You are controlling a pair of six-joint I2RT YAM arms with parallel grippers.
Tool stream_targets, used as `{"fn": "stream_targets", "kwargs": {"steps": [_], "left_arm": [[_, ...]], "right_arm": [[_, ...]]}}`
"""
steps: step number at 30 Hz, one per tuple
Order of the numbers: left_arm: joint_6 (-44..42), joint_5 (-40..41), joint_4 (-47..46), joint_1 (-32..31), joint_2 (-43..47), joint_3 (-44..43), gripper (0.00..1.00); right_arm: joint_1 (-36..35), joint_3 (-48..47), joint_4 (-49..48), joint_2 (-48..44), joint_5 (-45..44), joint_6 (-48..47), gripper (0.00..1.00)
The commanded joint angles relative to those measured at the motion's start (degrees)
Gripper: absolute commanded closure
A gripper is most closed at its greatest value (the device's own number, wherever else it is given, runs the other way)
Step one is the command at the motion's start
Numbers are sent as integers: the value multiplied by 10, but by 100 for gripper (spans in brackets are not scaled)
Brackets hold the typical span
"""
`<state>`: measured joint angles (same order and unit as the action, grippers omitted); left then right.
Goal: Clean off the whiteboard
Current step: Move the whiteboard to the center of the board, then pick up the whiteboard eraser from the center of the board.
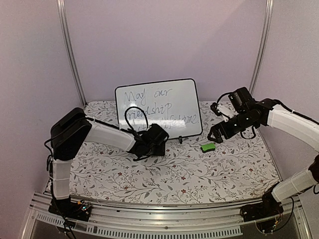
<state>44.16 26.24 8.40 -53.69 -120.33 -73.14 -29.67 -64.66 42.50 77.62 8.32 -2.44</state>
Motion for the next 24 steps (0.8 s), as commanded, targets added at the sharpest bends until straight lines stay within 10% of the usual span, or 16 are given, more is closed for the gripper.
{"fn": "stream_targets", "kwargs": {"steps": [1,4,24], "left_arm": [[4,-61,-2,-15,56,49,15],[-5,-74,-23,-14,101,89,1],[15,-45,-98,-15,327,341,0]], "right_arm": [[-13,-29,25,29,-22,-105,1],[-22,-22,18,49,-15,-156,1],[-21,-89,-22,276,-130,-313,1]]}}
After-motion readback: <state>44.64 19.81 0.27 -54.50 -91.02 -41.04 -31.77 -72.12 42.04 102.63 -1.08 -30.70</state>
